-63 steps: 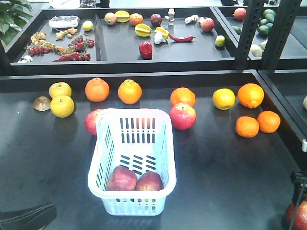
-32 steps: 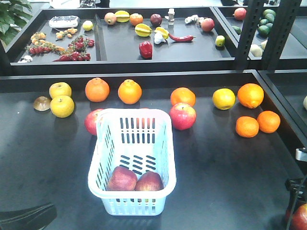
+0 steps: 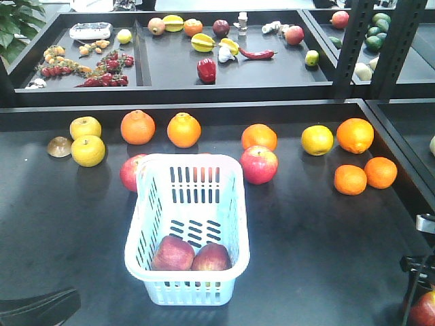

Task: Pick three apples into basket with both arms
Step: 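Lower the right gripper onto the third red apple and grasp it, then lift the apple and move it with the right gripper over the basket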

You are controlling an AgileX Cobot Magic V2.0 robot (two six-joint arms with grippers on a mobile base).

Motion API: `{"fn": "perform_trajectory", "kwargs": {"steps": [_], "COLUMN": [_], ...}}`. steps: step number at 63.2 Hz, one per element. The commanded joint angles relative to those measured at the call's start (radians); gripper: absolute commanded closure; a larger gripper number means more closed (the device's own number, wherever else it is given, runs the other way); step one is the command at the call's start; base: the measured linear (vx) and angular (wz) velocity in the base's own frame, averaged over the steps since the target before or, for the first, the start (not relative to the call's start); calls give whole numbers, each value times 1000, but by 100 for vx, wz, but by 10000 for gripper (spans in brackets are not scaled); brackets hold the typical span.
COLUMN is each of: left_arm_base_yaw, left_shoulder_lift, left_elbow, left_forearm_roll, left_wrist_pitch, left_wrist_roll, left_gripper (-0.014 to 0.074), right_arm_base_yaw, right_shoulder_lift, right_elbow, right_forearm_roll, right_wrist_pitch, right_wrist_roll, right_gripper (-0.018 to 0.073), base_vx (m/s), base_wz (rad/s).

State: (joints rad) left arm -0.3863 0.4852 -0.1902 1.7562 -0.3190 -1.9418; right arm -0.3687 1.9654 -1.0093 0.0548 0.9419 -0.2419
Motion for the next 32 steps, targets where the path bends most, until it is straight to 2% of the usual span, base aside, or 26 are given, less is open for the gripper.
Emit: {"fn": "perform_trajectory", "kwargs": {"steps": [1,16,22,32], "left_arm_base_yaw": [-4,-4,-4,-4], "left_shoulder_lift": [2,2,2,2], "left_elbow": [-26,-26,-26,-26], "left_forearm_roll": [18,18,18,18], "left_wrist_pitch": [14,13,13,13], "left_wrist_roll": [-12,-12,-12,-12], "left_gripper": [602,602,602,602], "right_arm_base_yaw": [-6,-6,-5,-1], "right_shoulder_lift": [-56,-198,-276,-426], "right_elbow": [-24,-24,-24,-24], "right_forearm_roll": [30,146,236,453], "right_wrist_pitch": [29,30,35,93], "right_wrist_roll": [-14,-92,-125,-273], "right_gripper": [354,572,569,567], "base_vx": [0,0,0,0], "base_wz": [0,0,0,0]}}
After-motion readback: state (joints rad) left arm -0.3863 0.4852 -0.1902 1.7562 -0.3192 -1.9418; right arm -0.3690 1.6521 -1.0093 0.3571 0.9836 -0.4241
